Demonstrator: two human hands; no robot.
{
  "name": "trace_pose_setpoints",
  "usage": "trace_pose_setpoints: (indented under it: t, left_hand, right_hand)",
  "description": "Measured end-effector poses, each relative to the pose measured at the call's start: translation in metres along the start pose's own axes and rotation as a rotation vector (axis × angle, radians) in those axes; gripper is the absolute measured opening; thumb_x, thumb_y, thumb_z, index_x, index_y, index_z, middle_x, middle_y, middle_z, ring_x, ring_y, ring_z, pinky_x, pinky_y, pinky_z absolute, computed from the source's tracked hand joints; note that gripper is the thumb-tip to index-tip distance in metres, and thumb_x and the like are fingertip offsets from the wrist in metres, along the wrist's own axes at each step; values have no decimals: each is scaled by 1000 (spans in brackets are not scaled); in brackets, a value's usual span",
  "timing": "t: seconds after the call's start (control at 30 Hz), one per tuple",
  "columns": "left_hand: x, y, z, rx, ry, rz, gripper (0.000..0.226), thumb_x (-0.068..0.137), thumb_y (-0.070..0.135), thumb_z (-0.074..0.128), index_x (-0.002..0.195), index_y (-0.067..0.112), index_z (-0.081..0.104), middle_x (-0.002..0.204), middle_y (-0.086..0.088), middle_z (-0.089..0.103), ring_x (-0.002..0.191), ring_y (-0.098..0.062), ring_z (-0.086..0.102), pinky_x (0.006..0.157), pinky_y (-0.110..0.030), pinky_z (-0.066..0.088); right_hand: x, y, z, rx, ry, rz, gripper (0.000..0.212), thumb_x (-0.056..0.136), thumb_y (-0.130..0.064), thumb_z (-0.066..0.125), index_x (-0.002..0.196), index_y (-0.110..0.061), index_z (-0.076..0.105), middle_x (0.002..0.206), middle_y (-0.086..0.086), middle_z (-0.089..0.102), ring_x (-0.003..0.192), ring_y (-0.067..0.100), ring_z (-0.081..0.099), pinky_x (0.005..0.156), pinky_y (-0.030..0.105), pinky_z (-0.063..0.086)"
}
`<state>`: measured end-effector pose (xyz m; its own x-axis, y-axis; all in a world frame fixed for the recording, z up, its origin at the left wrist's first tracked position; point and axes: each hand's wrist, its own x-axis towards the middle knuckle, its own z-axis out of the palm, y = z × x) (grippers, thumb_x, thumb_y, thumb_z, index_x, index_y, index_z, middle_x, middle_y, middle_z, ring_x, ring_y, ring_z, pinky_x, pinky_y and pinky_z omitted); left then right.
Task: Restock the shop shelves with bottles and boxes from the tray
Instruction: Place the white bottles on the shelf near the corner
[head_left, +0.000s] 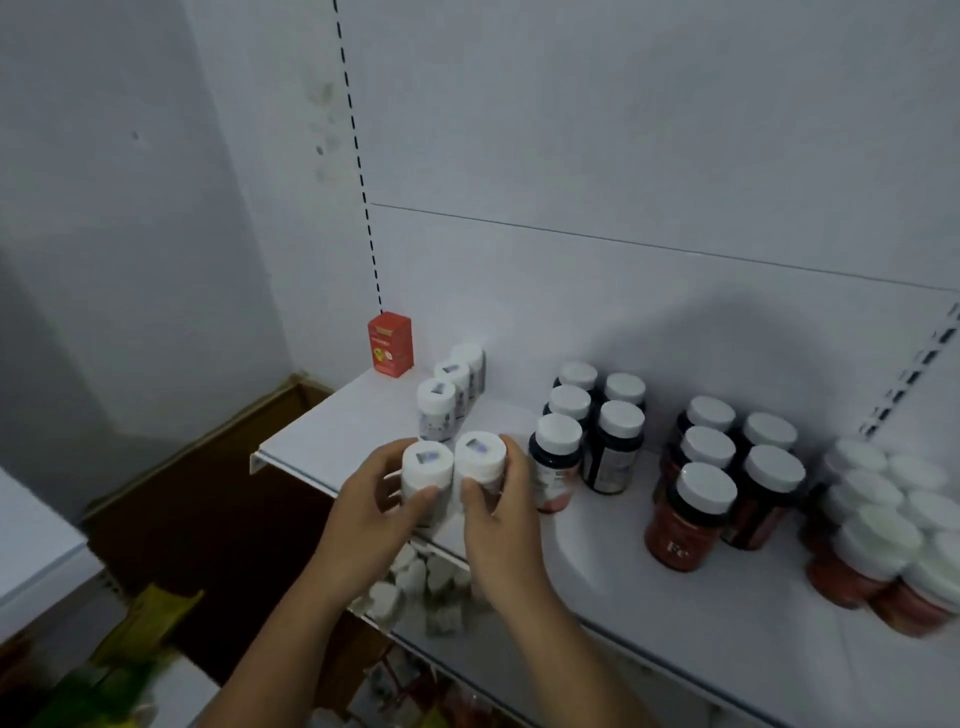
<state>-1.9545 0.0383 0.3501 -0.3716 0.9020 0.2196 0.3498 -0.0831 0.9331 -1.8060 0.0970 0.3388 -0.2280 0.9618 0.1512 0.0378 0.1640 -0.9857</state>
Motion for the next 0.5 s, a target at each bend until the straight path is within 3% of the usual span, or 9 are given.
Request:
trace_pose_setpoints:
  t: [0.07, 0.2, 0.33, 0.5]
  left_hand:
    - [12, -13, 0, -3, -45, 16, 47, 95, 20, 78, 136, 33, 61, 135, 18, 66, 125, -8, 64, 106, -44, 55]
    - [33, -26, 9, -6, -65, 46, 47, 94, 22, 77, 137, 31, 59, 134, 20, 66, 125, -1, 62, 100, -23, 56]
    - [47, -33, 22, 56, 27, 77, 51, 92, 19, 80, 137, 31, 60, 133, 13, 60, 118, 4, 58, 87, -5, 49]
    - [45, -37, 37, 36, 51, 58, 58, 92, 13, 79, 141, 34, 57, 123, 6, 54, 111, 10, 57, 85, -2, 46]
  right_hand:
    - [15, 8, 11, -2, 68, 16, 57, 102, -9, 61, 151, -28, 40, 146, -10, 51, 128, -15, 47, 102, 3, 39]
    - [42, 19, 27, -3, 166, 63, 58, 101, -6, 58, 153, -26, 40, 151, -6, 51, 138, 5, 48, 119, 30, 40]
    - [55, 17, 39, 40, 163, 134, 63, 108, -18, 50, 164, -28, 22, 165, -8, 35, 148, 7, 37, 122, 28, 31]
    - [39, 28, 46, 65, 121, 131, 66, 110, -34, 47, 164, -39, 11, 169, -16, 25, 152, 2, 29, 127, 36, 28]
